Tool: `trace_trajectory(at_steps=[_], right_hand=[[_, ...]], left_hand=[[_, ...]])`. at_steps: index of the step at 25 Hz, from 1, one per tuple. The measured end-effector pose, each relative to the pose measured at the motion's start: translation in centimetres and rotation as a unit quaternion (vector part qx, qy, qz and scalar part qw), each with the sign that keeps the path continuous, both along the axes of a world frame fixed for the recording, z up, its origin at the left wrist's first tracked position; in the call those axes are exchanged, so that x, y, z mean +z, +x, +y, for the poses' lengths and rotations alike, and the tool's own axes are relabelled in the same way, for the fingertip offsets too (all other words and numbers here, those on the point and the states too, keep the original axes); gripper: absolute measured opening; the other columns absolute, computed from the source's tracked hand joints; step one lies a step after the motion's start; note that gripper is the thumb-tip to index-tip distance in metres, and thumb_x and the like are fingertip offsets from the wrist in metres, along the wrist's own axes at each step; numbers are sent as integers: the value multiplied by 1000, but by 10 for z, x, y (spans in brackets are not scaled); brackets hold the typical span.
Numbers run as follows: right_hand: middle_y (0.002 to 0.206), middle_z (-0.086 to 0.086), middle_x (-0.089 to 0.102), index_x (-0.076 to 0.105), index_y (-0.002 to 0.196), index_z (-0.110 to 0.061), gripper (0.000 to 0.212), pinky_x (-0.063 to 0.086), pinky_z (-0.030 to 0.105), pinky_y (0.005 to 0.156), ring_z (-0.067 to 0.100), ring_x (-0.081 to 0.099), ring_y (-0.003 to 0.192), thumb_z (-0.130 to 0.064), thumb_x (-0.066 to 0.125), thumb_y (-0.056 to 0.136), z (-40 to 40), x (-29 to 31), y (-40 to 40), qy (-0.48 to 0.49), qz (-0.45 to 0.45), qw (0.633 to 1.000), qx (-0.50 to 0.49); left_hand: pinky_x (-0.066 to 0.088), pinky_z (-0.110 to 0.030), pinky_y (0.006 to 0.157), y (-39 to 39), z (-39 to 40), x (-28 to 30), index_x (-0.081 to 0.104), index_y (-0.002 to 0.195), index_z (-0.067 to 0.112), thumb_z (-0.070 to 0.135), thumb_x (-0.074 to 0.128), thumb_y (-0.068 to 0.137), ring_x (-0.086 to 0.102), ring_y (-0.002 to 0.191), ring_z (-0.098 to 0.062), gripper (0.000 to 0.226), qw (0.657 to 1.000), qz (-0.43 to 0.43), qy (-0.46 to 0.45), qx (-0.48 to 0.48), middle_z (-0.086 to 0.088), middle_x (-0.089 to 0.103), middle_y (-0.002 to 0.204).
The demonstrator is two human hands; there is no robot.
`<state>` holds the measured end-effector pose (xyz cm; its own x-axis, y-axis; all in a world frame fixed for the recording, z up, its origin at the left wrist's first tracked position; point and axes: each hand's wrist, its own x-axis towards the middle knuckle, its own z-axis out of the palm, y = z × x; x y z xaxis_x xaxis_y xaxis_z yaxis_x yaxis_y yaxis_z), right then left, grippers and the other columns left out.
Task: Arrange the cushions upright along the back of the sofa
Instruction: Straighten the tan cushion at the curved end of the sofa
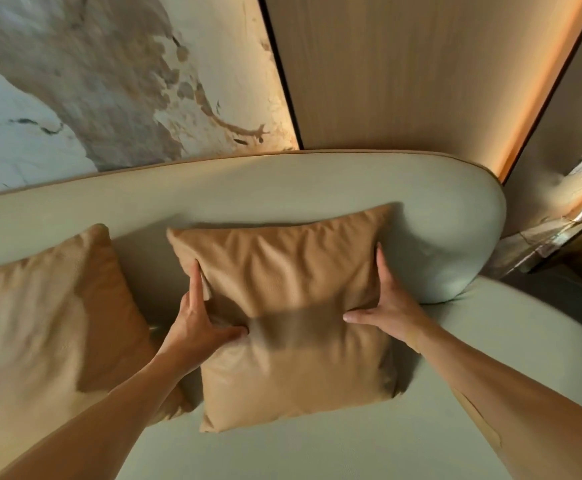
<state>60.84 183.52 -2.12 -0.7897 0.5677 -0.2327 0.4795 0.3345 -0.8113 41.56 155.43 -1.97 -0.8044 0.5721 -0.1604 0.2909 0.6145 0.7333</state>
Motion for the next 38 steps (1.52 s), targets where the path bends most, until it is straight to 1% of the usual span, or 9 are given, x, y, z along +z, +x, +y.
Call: trace_trajectory(at_steps=[6,12,18,22,26,28,30,33,38], right_hand=[[160,-2,19,-11,150,-44,141,20,28,115,14,22,146,-30,93,57,30,28,32,33,12,999,-34],[162,1,16,-12,150,-43,141,21,33,115,19,21,147,-27,93,57,75,44,67,46,-11,998,-49],[162,-7,7,-16,150,-41,141,15,29,118,12,13,148,-27,92,59,72,23,68,25,1,999,-30],[162,-7,8,-14,150,-43,134,17,32,118,10,15,147,-32,88,64,71,28,68,-13,17,999,-50],[156,5,34,3,155,-31,97,23,42,115,27,33,142,-50,66,83,106,70,43,1,46,984,-174],[144,7,50,23,153,-22,79,30,46,114,30,43,136,-44,63,89,125,87,25,-23,49,973,-225],[125,11,61,49,139,-10,55,40,50,108,32,53,126,-29,65,91,133,94,16,-61,64,960,-267],[114,12,62,59,124,-8,39,45,48,102,30,58,115,-19,70,88,133,100,24,-120,71,938,-317],[106,6,63,65,118,-12,38,49,40,98,20,57,97,-20,76,82,144,109,30,-82,121,924,-354]], left_hand=[[37,-33,102,29,40,27,-21,148,45,37,91,59,41,129,-25,144,1000,20,-1,-14,-9,31,150],[38,-23,85,65,92,29,-17,148,47,26,92,59,46,79,11,143,999,-16,34,-11,4,30,132],[35,-32,99,65,94,20,-19,145,50,20,92,58,38,128,-19,144,999,-12,44,15,-4,25,151],[33,-36,110,52,89,23,-16,149,47,31,93,58,32,140,-23,142,999,-27,41,9,-7,24,156],[41,-31,98,8,96,57,12,155,31,42,70,85,54,125,-22,92,993,18,61,103,-2,45,148],[45,-40,102,-19,105,78,29,152,28,42,61,92,59,118,-28,69,991,3,44,128,-1,52,143],[50,-47,99,-36,110,89,52,138,25,36,62,92,62,111,-29,48,990,-16,42,131,-3,61,132],[54,-43,92,-36,107,91,69,100,25,22,70,87,65,99,-21,13,982,-28,84,164,0,70,100],[55,-37,83,-40,103,105,67,83,26,16,73,86,62,93,-18,12,952,-68,183,237,4,66,85]])
